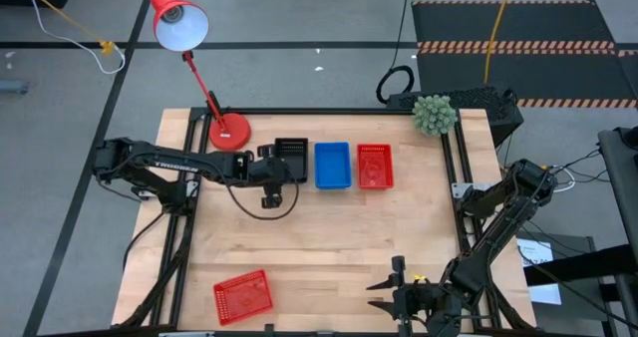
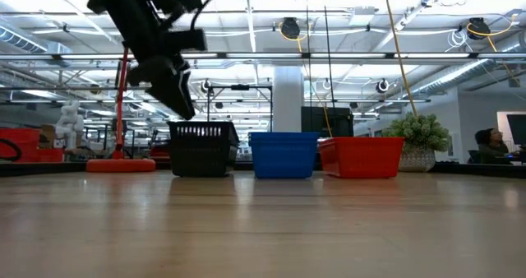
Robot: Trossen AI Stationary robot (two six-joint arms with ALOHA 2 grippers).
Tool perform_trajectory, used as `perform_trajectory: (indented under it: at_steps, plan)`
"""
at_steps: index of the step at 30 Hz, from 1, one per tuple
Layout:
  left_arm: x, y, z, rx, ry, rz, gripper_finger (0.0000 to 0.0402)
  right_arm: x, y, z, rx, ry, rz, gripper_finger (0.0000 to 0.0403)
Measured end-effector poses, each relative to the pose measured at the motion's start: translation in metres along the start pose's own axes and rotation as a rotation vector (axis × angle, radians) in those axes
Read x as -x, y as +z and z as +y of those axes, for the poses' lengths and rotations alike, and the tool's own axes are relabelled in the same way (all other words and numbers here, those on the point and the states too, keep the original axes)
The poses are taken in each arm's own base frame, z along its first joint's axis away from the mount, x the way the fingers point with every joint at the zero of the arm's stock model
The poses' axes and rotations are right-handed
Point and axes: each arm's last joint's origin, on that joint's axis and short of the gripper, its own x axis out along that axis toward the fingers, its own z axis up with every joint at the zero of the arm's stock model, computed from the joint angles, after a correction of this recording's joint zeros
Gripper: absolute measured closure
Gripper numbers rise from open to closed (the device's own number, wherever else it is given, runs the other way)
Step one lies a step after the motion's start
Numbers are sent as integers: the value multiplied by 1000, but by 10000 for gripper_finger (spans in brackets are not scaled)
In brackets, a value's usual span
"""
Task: Stack baskets by color
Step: Stack the black bin on the stacked black bins
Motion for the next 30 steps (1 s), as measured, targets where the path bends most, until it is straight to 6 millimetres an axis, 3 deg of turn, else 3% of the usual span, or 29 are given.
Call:
perform_trajectory:
  at_steps: [6, 15, 30]
  plan:
    - [7, 7, -7, -3, -10, -70, 269, 0, 0, 0, -1, 0, 0, 264]
    - [1, 5, 3, 91, 25, -47, 393, 0, 0, 0, -17, 1, -2, 264]
    - [-14, -14, -4, 114, 10, -48, 390, 0, 0, 0, -11, 1, 0, 264]
